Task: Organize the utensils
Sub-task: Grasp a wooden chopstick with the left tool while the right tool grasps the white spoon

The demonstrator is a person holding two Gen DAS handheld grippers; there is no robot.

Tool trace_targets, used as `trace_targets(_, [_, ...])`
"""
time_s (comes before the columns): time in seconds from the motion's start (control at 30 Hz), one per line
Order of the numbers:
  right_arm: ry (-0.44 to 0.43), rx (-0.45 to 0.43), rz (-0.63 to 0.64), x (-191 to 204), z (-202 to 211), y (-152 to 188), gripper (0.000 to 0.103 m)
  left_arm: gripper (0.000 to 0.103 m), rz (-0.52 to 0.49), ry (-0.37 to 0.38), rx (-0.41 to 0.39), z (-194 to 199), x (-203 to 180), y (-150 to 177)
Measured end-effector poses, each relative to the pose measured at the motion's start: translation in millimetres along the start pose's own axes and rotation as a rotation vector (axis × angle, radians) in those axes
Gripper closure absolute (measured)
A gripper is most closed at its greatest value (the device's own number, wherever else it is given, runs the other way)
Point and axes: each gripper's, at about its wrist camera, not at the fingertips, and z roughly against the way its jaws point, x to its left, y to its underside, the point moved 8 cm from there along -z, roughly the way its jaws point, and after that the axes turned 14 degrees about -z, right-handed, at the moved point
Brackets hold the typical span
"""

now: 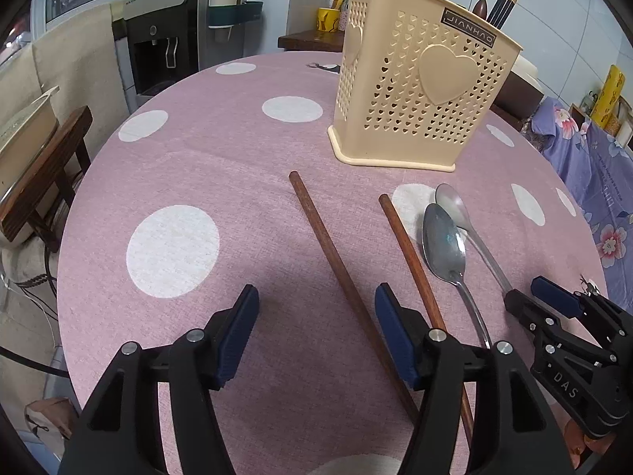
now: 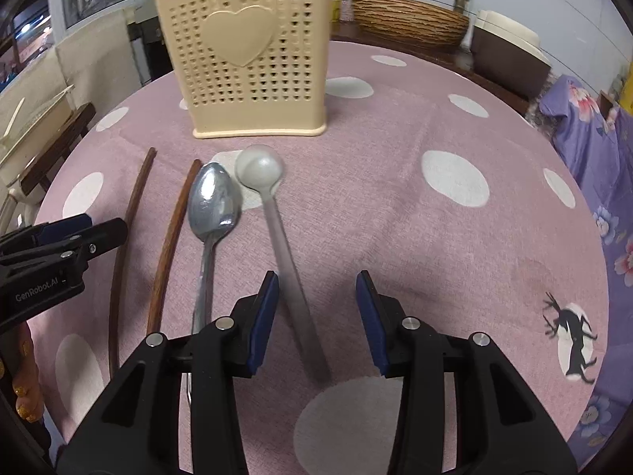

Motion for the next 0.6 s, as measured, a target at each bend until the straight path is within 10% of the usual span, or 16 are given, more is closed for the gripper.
trace_targets(0.6, [-0.129, 0.083, 0.146, 53.3, -48.1, -52.3, 0.061, 0.046, 0.005, -0.010, 0.041, -28.6, 19.7, -33.9])
